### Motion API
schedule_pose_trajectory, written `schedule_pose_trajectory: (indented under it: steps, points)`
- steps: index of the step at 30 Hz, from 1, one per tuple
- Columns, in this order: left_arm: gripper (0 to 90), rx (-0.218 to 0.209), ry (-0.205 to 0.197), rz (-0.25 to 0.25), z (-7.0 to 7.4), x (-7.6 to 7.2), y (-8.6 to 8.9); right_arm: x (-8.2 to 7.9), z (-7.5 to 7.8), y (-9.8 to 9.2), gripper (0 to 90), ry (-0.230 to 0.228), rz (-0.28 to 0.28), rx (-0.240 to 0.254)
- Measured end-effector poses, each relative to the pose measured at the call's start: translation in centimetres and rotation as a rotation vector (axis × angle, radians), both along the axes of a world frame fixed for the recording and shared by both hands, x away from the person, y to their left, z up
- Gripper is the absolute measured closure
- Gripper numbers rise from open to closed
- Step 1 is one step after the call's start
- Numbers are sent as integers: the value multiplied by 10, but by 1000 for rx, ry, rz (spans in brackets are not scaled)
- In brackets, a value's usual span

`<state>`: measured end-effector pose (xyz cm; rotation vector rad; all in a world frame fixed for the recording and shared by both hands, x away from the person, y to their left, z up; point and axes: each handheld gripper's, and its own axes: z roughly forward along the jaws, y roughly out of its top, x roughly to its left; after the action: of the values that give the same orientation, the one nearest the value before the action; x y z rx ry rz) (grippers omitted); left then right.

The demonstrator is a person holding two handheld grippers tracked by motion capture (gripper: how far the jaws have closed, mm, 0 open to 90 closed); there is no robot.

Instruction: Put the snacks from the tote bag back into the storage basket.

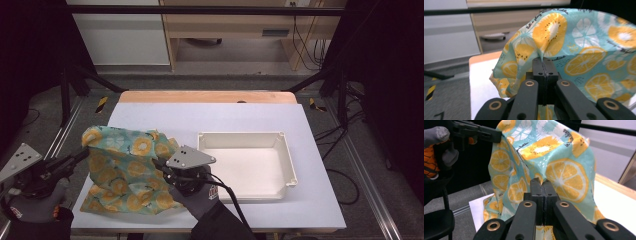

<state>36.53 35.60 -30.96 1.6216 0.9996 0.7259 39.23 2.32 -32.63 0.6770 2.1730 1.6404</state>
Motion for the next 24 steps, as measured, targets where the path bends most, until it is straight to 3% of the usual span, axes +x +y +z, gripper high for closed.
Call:
schedule_pose_trajectory:
  steps: [2, 4, 10, 24]
  points:
    - [900, -7, -12, -10, 1, -5, 0, -3, 2, -2, 900, -6, 1, 7]
    - [900, 13, -14, -14, 0, -11, -2, -6, 2, -4, 900, -9, 5, 10]
    - [900, 33, -11, -25, -9, -22, -3, -11, -6, -6, 900, 14, 20, 11]
    - [900, 36, 27, -23, -30, -18, -4, -2, -38, -2, 898, 88, 4, -33]
